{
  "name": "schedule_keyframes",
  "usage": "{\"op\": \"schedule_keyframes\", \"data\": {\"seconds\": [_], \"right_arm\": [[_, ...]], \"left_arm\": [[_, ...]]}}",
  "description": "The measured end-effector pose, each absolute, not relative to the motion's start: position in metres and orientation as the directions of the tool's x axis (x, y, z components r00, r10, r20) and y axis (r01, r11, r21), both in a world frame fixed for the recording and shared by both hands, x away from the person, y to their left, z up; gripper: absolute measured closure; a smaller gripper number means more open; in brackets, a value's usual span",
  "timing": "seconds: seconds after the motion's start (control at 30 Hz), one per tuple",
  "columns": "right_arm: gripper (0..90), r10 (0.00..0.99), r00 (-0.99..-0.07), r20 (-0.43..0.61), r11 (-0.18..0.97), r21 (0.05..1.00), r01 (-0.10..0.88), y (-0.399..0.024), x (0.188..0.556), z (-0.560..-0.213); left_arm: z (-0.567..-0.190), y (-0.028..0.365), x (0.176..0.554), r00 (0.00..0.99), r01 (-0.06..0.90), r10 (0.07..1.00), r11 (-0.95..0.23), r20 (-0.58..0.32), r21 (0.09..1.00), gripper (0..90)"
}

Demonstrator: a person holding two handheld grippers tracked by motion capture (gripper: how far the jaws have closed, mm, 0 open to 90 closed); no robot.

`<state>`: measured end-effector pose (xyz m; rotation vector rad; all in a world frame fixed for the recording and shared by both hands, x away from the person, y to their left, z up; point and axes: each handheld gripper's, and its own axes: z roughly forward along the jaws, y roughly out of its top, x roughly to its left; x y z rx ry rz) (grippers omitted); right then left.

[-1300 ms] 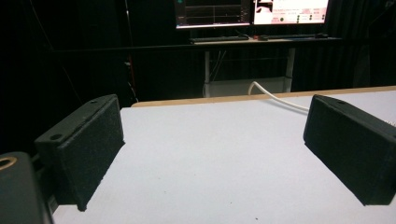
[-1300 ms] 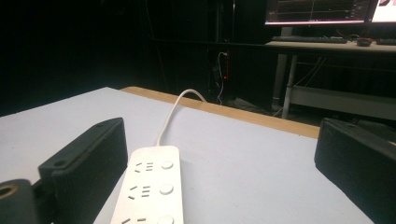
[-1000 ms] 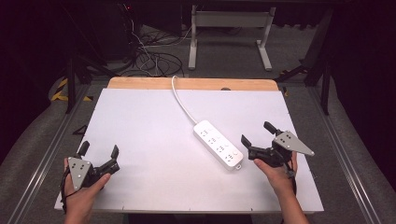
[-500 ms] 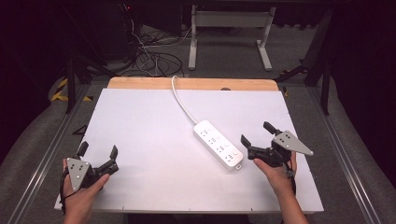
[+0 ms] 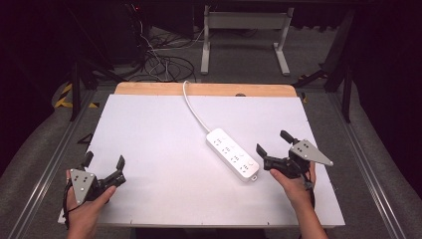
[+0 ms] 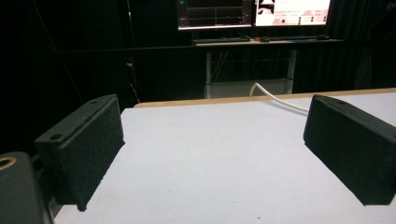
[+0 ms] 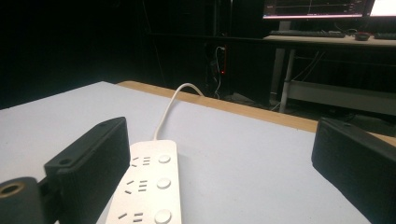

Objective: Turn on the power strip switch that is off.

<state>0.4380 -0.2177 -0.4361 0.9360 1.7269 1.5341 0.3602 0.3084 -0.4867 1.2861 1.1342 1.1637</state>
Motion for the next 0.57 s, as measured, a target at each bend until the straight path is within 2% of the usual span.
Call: {"op": "schedule_keyframes", "data": {"seconds": [0.57], "right_arm": [[5.8,0.841,-0.541,-0.010,0.078,0.992,0.103,-0.2180,0.4395,-0.4371]], "left_arm": [[-0.4868,0.3100,0.3603,0.085,0.012,0.996,-0.034,0.033,0.999,5.6]]}}
